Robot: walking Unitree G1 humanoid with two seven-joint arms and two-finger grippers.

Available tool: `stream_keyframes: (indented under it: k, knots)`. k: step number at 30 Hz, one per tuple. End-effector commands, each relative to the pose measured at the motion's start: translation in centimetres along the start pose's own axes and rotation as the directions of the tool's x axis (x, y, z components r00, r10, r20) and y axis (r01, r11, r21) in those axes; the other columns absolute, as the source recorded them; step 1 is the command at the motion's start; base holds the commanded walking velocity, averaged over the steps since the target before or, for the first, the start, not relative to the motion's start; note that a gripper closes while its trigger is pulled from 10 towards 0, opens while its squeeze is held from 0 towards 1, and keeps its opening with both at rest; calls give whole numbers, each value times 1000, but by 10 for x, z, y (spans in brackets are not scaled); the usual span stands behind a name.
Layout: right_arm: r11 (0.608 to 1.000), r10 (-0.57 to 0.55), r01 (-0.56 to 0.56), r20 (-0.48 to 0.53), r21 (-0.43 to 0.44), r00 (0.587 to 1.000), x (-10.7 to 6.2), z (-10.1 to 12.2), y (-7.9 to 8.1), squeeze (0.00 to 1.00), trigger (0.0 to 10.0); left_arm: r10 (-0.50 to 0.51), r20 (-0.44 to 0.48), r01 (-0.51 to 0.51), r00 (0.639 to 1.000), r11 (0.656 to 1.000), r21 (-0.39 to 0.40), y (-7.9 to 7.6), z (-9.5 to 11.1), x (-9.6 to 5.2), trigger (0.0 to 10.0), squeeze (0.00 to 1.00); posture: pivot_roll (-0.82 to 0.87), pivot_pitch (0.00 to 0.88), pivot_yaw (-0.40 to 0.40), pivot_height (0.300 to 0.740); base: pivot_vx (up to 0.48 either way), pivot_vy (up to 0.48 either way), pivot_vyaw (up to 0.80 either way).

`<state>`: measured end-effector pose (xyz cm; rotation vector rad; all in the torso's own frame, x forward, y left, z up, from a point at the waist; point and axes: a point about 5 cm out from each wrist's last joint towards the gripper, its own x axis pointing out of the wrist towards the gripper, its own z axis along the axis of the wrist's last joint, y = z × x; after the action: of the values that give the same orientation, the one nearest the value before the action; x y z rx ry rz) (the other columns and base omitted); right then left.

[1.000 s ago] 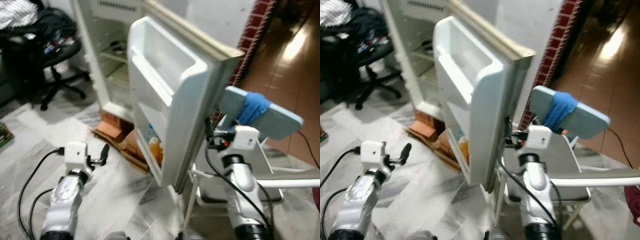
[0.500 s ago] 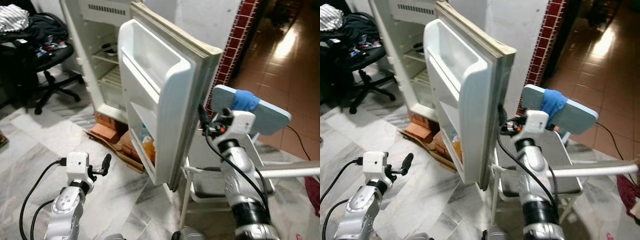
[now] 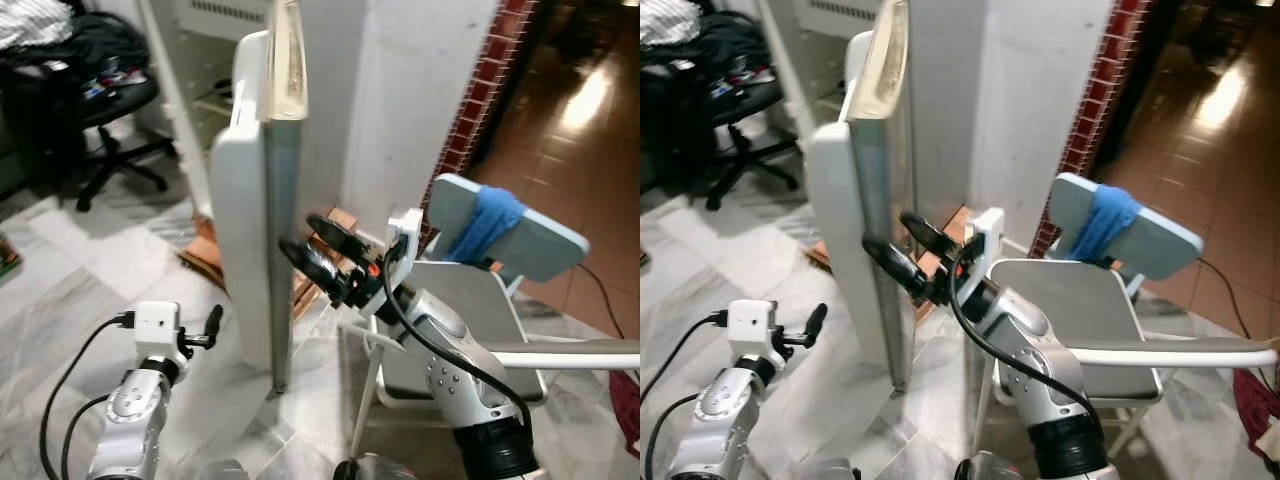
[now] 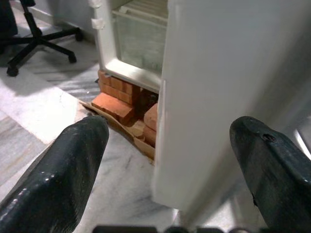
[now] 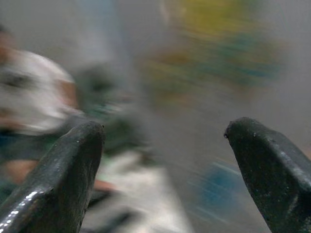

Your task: Restocking fridge

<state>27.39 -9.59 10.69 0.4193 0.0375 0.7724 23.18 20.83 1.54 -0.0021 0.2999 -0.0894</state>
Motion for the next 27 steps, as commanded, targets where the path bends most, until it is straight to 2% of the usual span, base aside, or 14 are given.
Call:
stream_keyframes:
  k: [1, 4, 6, 7, 8, 9, 11, 13, 15, 17, 19, 27]
  knots:
    - [990, -134, 134, 5, -49, 991, -12, 0, -18, 0, 10000, -22, 6, 21, 1000, 1000, 11, -6, 2, 4, 10000, 0, 4, 0, -30, 740, 0, 0, 0]
    - [981, -183, 182, -2, -61, 983, -17, -2, -23, 0, 10000, -23, 5, 23, 1000, 1000, 12, -6, 2, 5, 10000, 0, -1, 0, -27, 740, 0, 0, 0]
    - [953, -254, 252, 14, -169, 967, -24, -2, -27, 0, 10000, -2, 6, 2, 1000, 1000, 8, -3, 3, 6, 10000, 0, -2, 0, -27, 740, 0, 0, 0]
    - [953, -254, 252, 14, -169, 967, -24, -2, -27, 0, 10000, -2, 6, 2, 1000, 1000, 8, -3, 3, 6, 10000, 0, -2, 0, -27, 740, 0, 0, 0]
    - [922, -297, 302, 58, -241, 953, -29, 2, -27, 0, 10000, 24, 16, -24, 1000, 1000, -7, -1, 5, 7, 10000, 0, -2, 0, -27, 740, 0, 0, 0]
    - [896, -350, 362, 94, -256, 932, -34, 5, -27, 0, 10000, 33, 41, -32, 999, 999, -17, -1, 10, 9, 10000, 0, -9, 0, -25, 740, 0, 0, 0]
    - [867, -409, 425, 117, -260, 905, -38, 8, -29, 0, 10000, 0, 75, 0, 997, 1000, 2, -7, 19, 12, 10000, 0, -15, 0, -18, 740, 0, 163, 0]
    - [867, -409, 425, 117, -260, 905, -38, 8, -29, 0, 10000, 0, 75, 0, 997, 1000, 2, -7, 19, 12, 10000, 0, -15, 0, -18, 740, 0, 326, 0]
    - [841, -455, 474, 136, -262, 880, -43, 10, -30, 0, 10000, -57, 116, 55, 992, 998, 27, -19, 32, 17, 10000, 0, -18, 0, -11, 740, -120, 373, 0]
    - [805, -505, 528, 156, -270, 849, -49, 5, -34, 0, 10000, -113, 160, 107, 981, 993, 51, -32, 47, 24, 10000, 0, -24, 0, -5, 740, -255, 409, 0]
    - [764, -548, 566, 151, -309, 822, -55, -1, -37, 0, 10000, -138, 176, 133, 975, 990, 39, -39, 56, 30, 10000, 0, -42, 0, 5, 740, -249, 412, 0]
    - [727, -596, 611, 154, -314, 788, -60, -2, -42, 0, 10000, -118, 132, 119, 984, 993, 1, -36, 44, 31, 10000, 0, -58, 0, 8, 740, -187, 415, 0]
